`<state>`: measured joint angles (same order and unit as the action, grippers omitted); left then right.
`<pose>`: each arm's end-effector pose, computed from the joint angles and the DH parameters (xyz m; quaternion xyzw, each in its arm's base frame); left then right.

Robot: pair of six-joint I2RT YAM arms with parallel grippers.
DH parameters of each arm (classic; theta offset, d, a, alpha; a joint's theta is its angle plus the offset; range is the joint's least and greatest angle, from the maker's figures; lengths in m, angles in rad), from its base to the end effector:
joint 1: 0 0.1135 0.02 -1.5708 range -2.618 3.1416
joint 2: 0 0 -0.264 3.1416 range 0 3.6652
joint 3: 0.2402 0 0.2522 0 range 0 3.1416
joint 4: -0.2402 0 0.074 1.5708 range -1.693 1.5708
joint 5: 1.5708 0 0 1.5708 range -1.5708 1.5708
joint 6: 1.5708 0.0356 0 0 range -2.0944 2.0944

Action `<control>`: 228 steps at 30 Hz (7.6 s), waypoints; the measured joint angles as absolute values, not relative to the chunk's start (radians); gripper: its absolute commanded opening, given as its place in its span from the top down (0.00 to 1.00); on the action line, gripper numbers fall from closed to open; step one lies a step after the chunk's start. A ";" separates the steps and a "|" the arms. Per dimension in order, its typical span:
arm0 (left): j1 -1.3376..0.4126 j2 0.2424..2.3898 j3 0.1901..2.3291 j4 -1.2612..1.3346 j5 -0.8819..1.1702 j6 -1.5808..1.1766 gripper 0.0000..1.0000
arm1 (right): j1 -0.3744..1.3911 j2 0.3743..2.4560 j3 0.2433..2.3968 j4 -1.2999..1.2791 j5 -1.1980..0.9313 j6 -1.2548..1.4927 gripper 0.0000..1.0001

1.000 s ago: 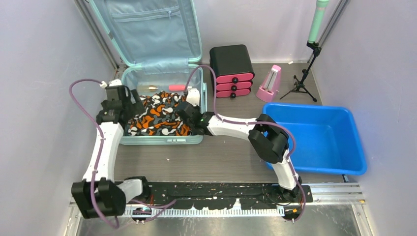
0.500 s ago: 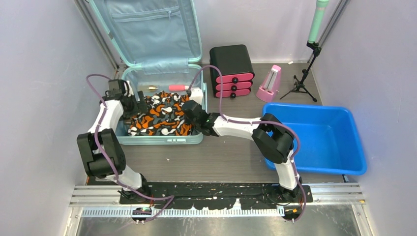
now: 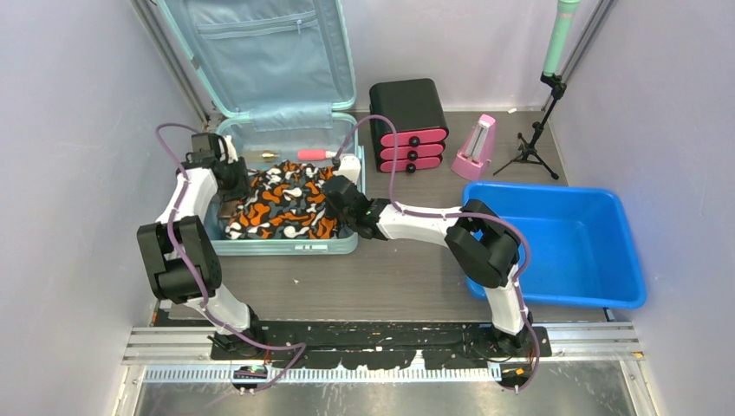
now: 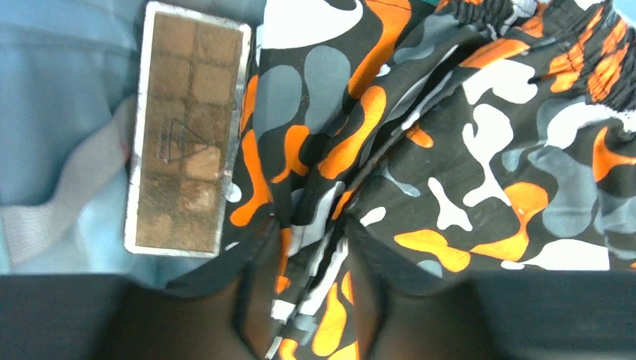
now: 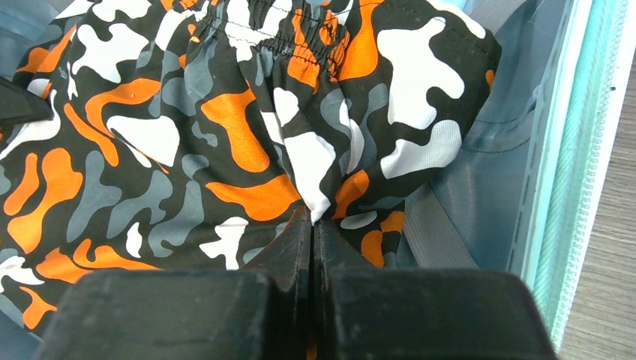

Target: Open, take out, and arrange the luggage

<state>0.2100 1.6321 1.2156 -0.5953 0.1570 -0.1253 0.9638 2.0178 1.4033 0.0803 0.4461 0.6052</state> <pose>0.3360 0.0659 0.2402 -0.1386 0.9484 -0.0637 0.2780 0.2751 0.3692 0.2053 -0.0432 0.8531 0.2053 0.4777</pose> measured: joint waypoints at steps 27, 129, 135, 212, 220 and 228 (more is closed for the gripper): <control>0.205 1.493 1.330 -0.721 0.123 -0.248 1.00 | 0.953 1.923 1.396 0.062 0.418 0.536 1.00; 0.163 1.384 1.140 -0.681 0.471 -0.374 1.00 | 0.816 1.581 1.112 -0.102 0.306 0.569 0.25; 0.139 1.385 1.140 -0.680 0.448 -0.367 1.00 | 0.799 1.586 1.111 -0.064 0.266 0.609 0.25; -1.164 2.032 1.444 0.382 0.025 -0.646 1.00 | 0.186 1.016 0.994 -0.801 1.066 0.467 1.00; -1.196 2.171 1.541 0.472 0.063 -0.646 0.87 | 0.058 1.032 0.945 -0.685 1.063 0.341 1.00; -1.197 2.183 1.558 0.459 0.039 -0.612 0.53 | 0.049 1.098 0.889 -0.606 1.035 0.287 1.00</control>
<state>-1.1969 2.1834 1.5578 0.4587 0.0387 -0.6117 0.0490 1.0985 0.8894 -0.6060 1.0351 0.2871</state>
